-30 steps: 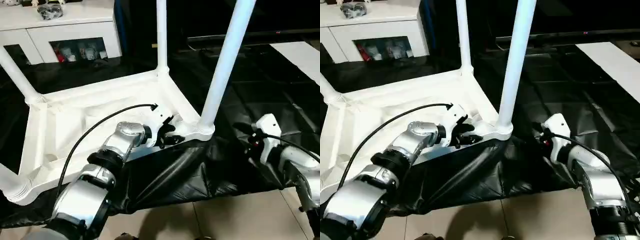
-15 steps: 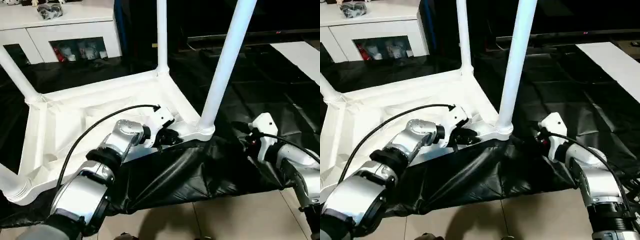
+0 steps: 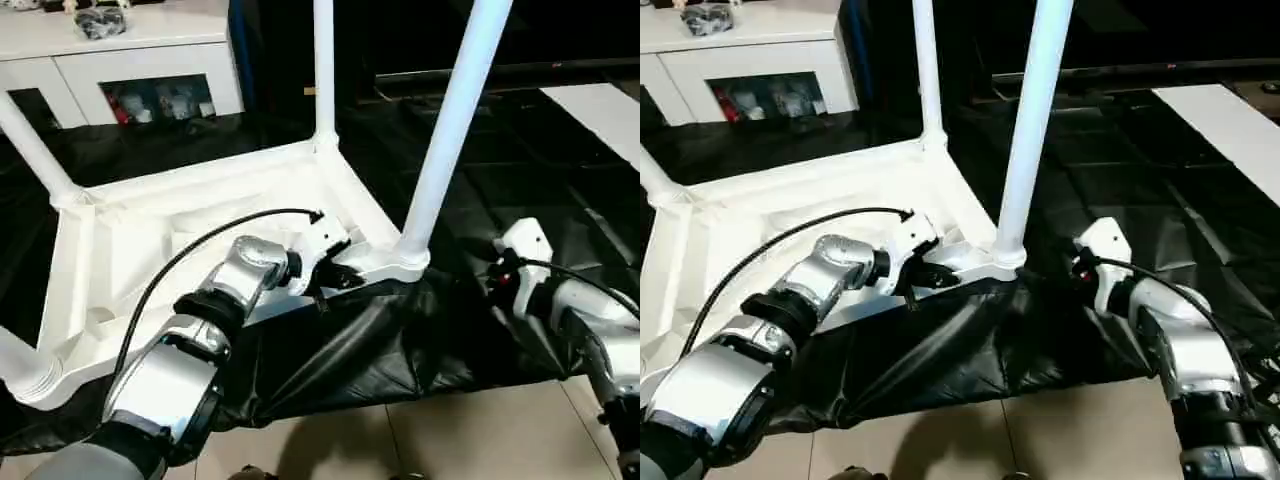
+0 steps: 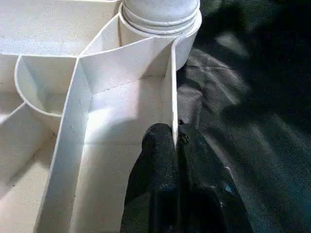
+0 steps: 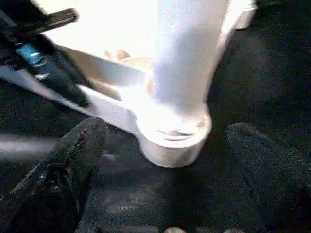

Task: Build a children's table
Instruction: Rotate leg to tighten

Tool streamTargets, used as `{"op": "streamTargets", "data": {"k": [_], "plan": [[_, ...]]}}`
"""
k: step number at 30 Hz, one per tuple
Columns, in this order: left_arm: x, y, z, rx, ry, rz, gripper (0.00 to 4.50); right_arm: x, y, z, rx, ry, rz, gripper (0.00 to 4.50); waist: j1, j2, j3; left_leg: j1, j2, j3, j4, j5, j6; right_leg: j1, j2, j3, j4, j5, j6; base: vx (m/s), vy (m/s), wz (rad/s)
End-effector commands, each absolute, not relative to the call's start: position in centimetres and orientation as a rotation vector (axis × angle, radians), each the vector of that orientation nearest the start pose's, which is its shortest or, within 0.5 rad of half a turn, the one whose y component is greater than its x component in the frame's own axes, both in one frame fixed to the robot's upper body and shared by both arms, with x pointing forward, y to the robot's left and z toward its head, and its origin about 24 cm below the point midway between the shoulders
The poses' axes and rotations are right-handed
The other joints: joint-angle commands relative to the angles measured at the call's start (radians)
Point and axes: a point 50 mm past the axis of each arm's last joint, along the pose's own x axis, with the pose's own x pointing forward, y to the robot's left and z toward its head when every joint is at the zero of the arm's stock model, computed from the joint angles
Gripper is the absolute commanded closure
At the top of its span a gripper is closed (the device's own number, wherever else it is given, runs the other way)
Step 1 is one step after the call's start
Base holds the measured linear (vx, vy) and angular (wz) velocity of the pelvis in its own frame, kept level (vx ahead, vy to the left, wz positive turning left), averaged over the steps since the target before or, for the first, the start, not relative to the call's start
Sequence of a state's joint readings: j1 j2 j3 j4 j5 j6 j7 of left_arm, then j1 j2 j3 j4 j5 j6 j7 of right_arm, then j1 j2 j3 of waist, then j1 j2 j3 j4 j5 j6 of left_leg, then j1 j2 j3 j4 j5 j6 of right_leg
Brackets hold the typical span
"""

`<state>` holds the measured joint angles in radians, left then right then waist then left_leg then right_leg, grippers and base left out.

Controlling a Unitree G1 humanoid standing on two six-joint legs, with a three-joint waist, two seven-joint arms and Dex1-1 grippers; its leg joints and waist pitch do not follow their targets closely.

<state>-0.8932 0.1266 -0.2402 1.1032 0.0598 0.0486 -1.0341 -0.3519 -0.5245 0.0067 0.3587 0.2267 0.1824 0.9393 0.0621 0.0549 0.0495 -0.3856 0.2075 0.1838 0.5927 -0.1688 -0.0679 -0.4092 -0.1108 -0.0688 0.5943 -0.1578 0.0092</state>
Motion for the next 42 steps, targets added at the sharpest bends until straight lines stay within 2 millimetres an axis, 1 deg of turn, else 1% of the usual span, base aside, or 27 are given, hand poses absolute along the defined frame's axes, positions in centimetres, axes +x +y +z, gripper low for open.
{"op": "streamTargets", "data": {"k": [1, 2, 3, 4, 6, 8, 11, 12, 13, 14, 15, 16, 17, 19, 20, 21, 22, 23, 24, 27, 29, 31, 32, 36, 40, 42], "plan": [[34.4, 8.0, 4.9, 0.28, 0.496, -1.358, 4.46, 30.1, -21.7, 7.1, -0.196, 0.273, 0.892, 0.0, 0.008, -0.03, -0.072, 0.007, 0.006, 0.002, -0.058, -0.205, 0.114, 0.059, -0.025, 0.019, -0.076, -0.253, -0.243, 0.0, 0.0, 0.0], [34.2, 8.1, 5.0, 0.282, 0.484, -1.391, 4.46, 30.2, -21.6, 7.1, -0.2, 0.278, 0.909, 0.0, 0.011, -0.028, -0.073, 0.008, 0.008, 0.002, -0.059, -0.204, 0.116, 0.059, -0.027, 0.019, -0.074, -0.249, -0.249, 0.0, 0.0, 0.0], [34.1, 8.1, 5.0, 0.286, 0.477, -1.409, 4.46, 30.2, -21.5, 7.1, -0.202, 0.281, 0.919, 0.0, 0.013, -0.03, -0.073, 0.008, 0.009, 0.002, -0.059, -0.202, 0.117, 0.059, -0.027, 0.019, -0.073, -0.244, -0.253, 0.0, 0.0, 0.0], [34.0, 8.2, 5.1, 0.284, 0.469, -1.433, 4.46, 30.2, -21.4, 7.1, -0.208, 0.283, 0.934, 0.0, 0.014, -0.029, -0.073, 0.008, 0.009, 0.002, -0.059, -0.201, 0.116, 0.059, -0.027, 0.02, -0.072, -0.243, -0.254, 0.0, 0.0, 0.0], [33.7, 8.7, 5.2, 0.29, 0.457, -1.481, 4.46, 30.4, -21.1, 6.8, -0.246, 0.298, 0.967, 0.0, 0.023, -0.033, -0.072, 0.012, 0.013, 0.004, -0.06, -0.206, 0.113, 0.055, -0.028, 0.021, -0.071, -0.251, -0.255, 0.0, 0.0, 0.0], [33.4, 9.1, 5.2, 0.293, 0.451, -1.516, 4.46, 30.7, -20.7, 6.6, -0.297, 0.309, 0.987, 0.0, 0.03, -0.031, -0.072, 0.013, 0.016, 0.003, -0.061, -0.203, 0.106, 0.053, -0.031, 0.022, -0.067, -0.252, -0.258, 0.0, 0.0, 0.0], [33.1, 9.8, 5.1, 0.305, 0.458, -1.542, 4.46, 30.7, -19.9, 6.5, -0.297, 0.306, 1.055, 0.0, 0.033, -0.032, -0.07, 0.014, 0.016, 0.006, -0.063, -0.214, 0.104, 0.051, -0.031, 0.024, -0.068, -0.26, -0.253, 0.0, 0.0, 0.0], [32.9, 10.2, 5.0, 0.315, 0.467, -1.555, 4.46, 30.6, -19.4, 6.6, -0.279, 0.298, 1.107, 0.0, 0.034, -0.036, -0.071, 0.013, 0.017, 0.005, -0.063, -0.213, 0.104, 0.052, -0.031, 0.024, -0.067, -0.258, -0.25, 0.0, 0.0, 0.0], [32.9, 10.4, 5.0, 0.318, 0.468, -1.561, 4.46, 30.5, -19.3, 6.6, -0.268, 0.296, 1.125, 0.0, 0.035, -0.034, -0.071, 0.011, 0.017, 0.004, -0.064, -0.211, 0.107, 0.054, -0.032, 0.024, -0.065, -0.254, -0.252, 0.0, 0.0, 0.0], [32.8, 10.5, 5.0, 0.319, 0.47, -1.565, 4.46, 30.5, -19.1, 6.6, -0.262, 0.296, 1.146, 0.0, 0.036, -0.033, -0.07, 0.012, 0.018, 0.004, -0.065, -0.213, 0.107, 0.053, -0.032, 0.024, -0.065, -0.256, -0.253, 0.0, 0.0, 0.0], [32.8, 10.6, 4.9, 0.322, 0.471, -1.567, 4.46, 30.5, -19.1, 6.5, -0.262, 0.299, 1.159, 0.0, 0.036, -0.037, -0.071, 0.014, 0.019, 0.005, -0.064, -0.215, 0.106, 0.052, -0.032, 0.025, -0.065, -0.255, -0.253, 0.0, 0.0, 0.0], [32.8, 10.7, 4.9, 0.324, 0.473, -1.567, 4.49, 30.5, -19.0, 6.4, -0.271, 0.303, 1.17, 0.19, 0.037, -0.035, -0.071, 0.015, 0.019, 0.004, -0.065, -0.215, 0.106, 0.051, -0.033, 0.025, -0.064, -0.256, -0.254, 0.0, 0.0, 0.0], [32.7, 10.8, 4.9, 0.326, 0.475, -1.567, 4.5, 30.5, -18.9, 6.3, -0.276, 0.309, 1.184, 0.3, 0.038, -0.036, -0.07, 0.014, 0.019, 0.005, -0.065, -0.219, 0.103, 0.05, -0.032, 0.025, -0.065, -0.263, -0.253, 0.0, 0.0, 0.0], [32.7, 11.0, 4.9, 0.333, 0.474, -1.562, 4.5, 30.6, -18.7, 6.1, -0.281, 0.315, 1.199, 0.37, 0.039, -0.037, -0.07, 0.015, 0.02, 0.005, -0.066, -0.224, 0.097, 0.05, -0.034, 0.026, -0.065, -0.271, -0.25, 0.0, 0.0, 0.0], [32.7, 11.0, 4.9, 0.333, 0.474, -1.562, 4.5, 30.6, -18.7, 6.1, -0.28, 0.315, 1.2, 0.55, 0.038, -0.04, -0.069, 0.013, 0.019, 0.005, -0.066, -0.227, 0.093, 0.051, -0.035, 0.025, -0.065, -0.284, -0.248, 0.0, 0.0, 0.0], [32.7, 11.1, 4.9, 0.335, 0.471, -1.556, 4.5, 30.8, -18.6, 6.1, -0.28, 0.317, 1.211, 0.69, 0.038, -0.039, -0.069, 0.015, 0.018, 0.006, -0.066, -0.23, 0.091, 0.049, -0.034, 0.026, -0.067, -0.294, -0.244, 0.0, 0.0, 0.0], [32.8, 11.1, 4.9, 0.339, 0.467, -1.548, 4.5, 30.9, -18.4, 6.0, -0.275, 0.322, 1.225, 0.69, 0.038, -0.039, -0.069, 0.014, 0.019, 0.006, -0.066, -0.231, 0.091, 0.049, -0.035, 0.026, -0.067, -0.297, -0.243, 0.0, 0.0, 0.0], [32.8, 11.1, 4.9, 0.34, 0.466, -1.545, 4.5, 30.9, -18.3, 5.9, -0.27, 0.325, 1.236, 0.8, 0.038, -0.041, -0.069, 0.014, 0.019, 0.005, -0.067, -0.228, 0.089, 0.049, -0.035, 0.026, -0.067, -0.298, -0.242, 0.0, 0.0, 0.0], [32.8, 11.1, 4.9, 0.341, 0.464, -1.541, 4.5, 30.9, -18.1, 5.9, -0.268, 0.33, 1.249, 0.8, 0.038, -0.041, -0.069, 0.014, 0.019, 0.006, -0.066, -0.225, 0.091, 0.049, -0.034, 0.026, -0.066, -0.288, -0.244, 0.0, 0.0, 0.0], [32.8, 11.1, 4.9, 0.342, 0.463, -1.538, 4.5, 30.9, -17.9, 5.7, -0.27, 0.336, 1.268, 1.15, 0.039, -0.041, -0.07, 0.014, 0.019, 0.006, -0.066, -0.217, 0.093, 0.049, -0.032, 0.027, -0.064, -0.271, -0.248, 0.0, 0.0, 0.0], [32.8, 11.2, 4.9, 0.343, 0.464, -1.538, 4.5, 30.8, -17.8, 5.5, -0.267, 0.349, 1.291, 1.21, 0.04, -0.041, -0.07, 0.013, 0.018, 0.006, -0.066, -0.213, 0.096, 0.05, -0.033, 0.026, -0.063, -0.266, -0.25, 0.0, 0.0, 0.0], [32.7, 11.2, 4.8, 0.344, 0.465, -1.536, 4.5, 30.8, -17.7, 5.4, -0.265, 0.354, 1.307, 1.55, 0.04, -0.041, -0.071, 0.014, 0.018, 0.007, -0.064, -0.214, 0.096, 0.049, -0.034, 0.027, -0.063, -0.264, -0.252, 0.0, 0.0, 0.0], [32.7, 11.2, 4.8, 0.344, 0.466, -1.535, 4.5, 30.8, -17.6, 5.3, -0.262, 0.358, 1.314, 1.55, 0.04, -0.041, -0.071, 0.014, 0.018, 0.007, -0.064, -0.214, 0.097, 0.05, -0.034, 0.026, -0.063, -0.264, -0.253, 0.0, 0.0, 0.0], [32.8, 11.4, 4.9, 0.341, 0.473, -1.534, 4.5, 30.8, -17.3, 5.0, -0.249, 0.377, 1.341, 1.8, 0.039, -0.04, -0.07, 0.014, 0.018, 0.006, -0.066, -0.22, 0.095, 0.049, -0.033, 0.026, -0.064, -0.279, -0.25, 0.0, 0.0, 0.0], [32.8, 11.5, 4.9, 0.335, 0.476, -1.532, 4.5, 30.9, -17.0, 4.8, -0.23, 0.375, 1.346, 1.84, 0.039, -0.039, -0.071, 0.014, 0.019, 0.006, -0.066, -0.218, 0.094, 0.049, -0.033, 0.026, -0.063, -0.271, -0.254, 0.0, 0.0, 0.0], [32.8, 11.4, 4.9, 0.334, 0.476, -1.529, 4.5, 30.9, -16.8, 4.7, -0.224, 0.374, 1.35, 1.86, 0.039, -0.038, -0.07, 0.015, 0.019, 0.006, -0.067, -0.228, 0.09, 0.049, -0.033, 0.026, -0.065, -0.281, -0.253, 0.0, 0.0, 0.0]]}}
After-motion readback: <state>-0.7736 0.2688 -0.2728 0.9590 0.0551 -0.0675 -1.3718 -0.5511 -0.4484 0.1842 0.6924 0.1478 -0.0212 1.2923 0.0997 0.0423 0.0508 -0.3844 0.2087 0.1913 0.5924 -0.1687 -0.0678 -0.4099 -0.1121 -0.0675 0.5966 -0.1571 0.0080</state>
